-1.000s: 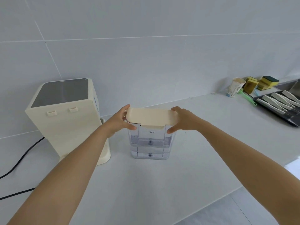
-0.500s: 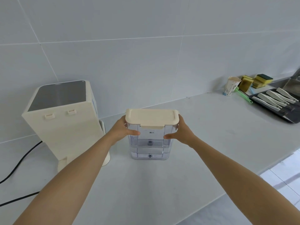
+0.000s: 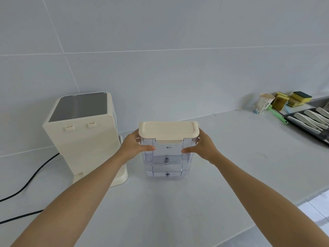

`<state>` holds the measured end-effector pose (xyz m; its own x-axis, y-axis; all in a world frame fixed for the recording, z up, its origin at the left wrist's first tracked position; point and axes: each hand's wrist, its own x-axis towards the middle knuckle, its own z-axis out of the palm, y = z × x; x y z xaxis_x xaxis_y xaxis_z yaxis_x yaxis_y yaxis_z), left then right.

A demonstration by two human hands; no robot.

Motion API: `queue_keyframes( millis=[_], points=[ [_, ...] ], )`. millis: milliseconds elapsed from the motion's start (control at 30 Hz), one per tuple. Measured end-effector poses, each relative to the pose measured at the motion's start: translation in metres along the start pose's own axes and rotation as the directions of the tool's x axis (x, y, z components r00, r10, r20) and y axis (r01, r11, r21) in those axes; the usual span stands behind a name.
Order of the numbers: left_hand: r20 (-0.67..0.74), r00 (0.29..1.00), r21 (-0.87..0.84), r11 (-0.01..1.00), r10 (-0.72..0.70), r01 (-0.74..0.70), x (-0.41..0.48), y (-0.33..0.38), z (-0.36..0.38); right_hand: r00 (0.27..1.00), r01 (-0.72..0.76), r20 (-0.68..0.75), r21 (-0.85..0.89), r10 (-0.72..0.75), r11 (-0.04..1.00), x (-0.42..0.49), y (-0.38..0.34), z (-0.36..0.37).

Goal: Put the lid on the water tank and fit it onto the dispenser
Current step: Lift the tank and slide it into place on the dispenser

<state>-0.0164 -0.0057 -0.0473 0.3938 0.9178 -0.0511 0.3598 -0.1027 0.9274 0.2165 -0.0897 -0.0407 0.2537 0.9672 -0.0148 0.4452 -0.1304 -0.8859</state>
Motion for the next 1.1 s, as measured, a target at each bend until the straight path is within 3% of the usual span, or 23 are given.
queue_keyframes(
  millis=[200, 667, 1100],
  points=[
    [-0.156, 0.985, -0.013, 0.997, 0.07, -0.073, -0.017, 0.026, -0.033, 0.994, 0.1, 0.039, 0.001, -0.1, 0.995, 0.006, -0.047, -0.003],
    [-0.463, 0.878, 0.021, 0.992, 0.122, -0.127, -0.065, 0.041, -0.145, 0.941, 0.23, 0.245, 0.05, -0.235, 0.972, 0.037, -0.152, 0.068],
    [-0.523, 0.85, -0.019, 0.997, 0.054, -0.076, -0.085, 0.03, -0.203, 0.905, 0.29, 0.313, 0.038, -0.287, 0.956, 0.052, -0.192, 0.127]
  ],
)
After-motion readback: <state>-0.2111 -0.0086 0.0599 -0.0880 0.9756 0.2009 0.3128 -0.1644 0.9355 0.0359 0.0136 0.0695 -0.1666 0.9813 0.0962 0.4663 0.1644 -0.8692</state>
